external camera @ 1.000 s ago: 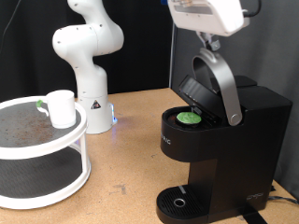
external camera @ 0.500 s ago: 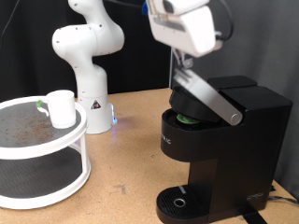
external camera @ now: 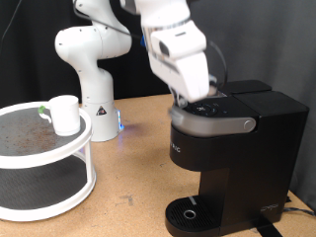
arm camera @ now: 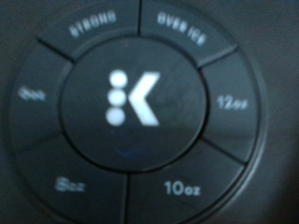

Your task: Make a cup of coffee with the keurig machine

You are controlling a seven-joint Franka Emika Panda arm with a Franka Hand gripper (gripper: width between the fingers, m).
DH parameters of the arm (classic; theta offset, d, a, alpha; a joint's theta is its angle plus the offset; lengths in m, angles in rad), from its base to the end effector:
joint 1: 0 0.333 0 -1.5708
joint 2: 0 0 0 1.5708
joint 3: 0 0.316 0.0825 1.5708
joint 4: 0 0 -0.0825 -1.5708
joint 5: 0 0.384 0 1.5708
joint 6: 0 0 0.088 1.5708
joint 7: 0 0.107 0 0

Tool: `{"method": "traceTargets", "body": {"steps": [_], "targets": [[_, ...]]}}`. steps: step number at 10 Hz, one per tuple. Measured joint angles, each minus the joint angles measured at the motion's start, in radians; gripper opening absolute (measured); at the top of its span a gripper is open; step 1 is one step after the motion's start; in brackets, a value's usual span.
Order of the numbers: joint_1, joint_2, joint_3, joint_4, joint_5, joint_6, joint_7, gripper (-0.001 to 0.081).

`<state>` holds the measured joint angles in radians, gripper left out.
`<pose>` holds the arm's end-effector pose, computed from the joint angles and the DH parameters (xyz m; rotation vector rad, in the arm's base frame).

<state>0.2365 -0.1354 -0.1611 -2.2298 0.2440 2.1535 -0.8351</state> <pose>0.5058 0.0466 0.4354 -2.7204 -1.1219 -0.2017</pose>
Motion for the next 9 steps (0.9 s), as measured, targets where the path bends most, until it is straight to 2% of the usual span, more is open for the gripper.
{"method": "traceTargets", "body": {"steps": [1, 4, 5, 7, 8, 9], "targets": [[-0.001, 0.016, 0.0, -0.021, -0.001, 0.046, -0.007, 0.0003], [-0.001, 0.015, 0.0, -0.029, 0.011, 0.084, -0.011, 0.0003], [-0.001, 0.016, -0.001, -0.037, 0.078, 0.112, -0.038, 0.0003], [0.001, 0.025, -0.014, -0.049, 0.353, 0.145, -0.204, 0.0003], [0.001, 0.031, -0.024, -0.05, 0.492, 0.132, -0.29, 0.0003], [-0.001, 0.031, -0.035, -0.044, 0.562, 0.104, -0.324, 0.0003]]}}
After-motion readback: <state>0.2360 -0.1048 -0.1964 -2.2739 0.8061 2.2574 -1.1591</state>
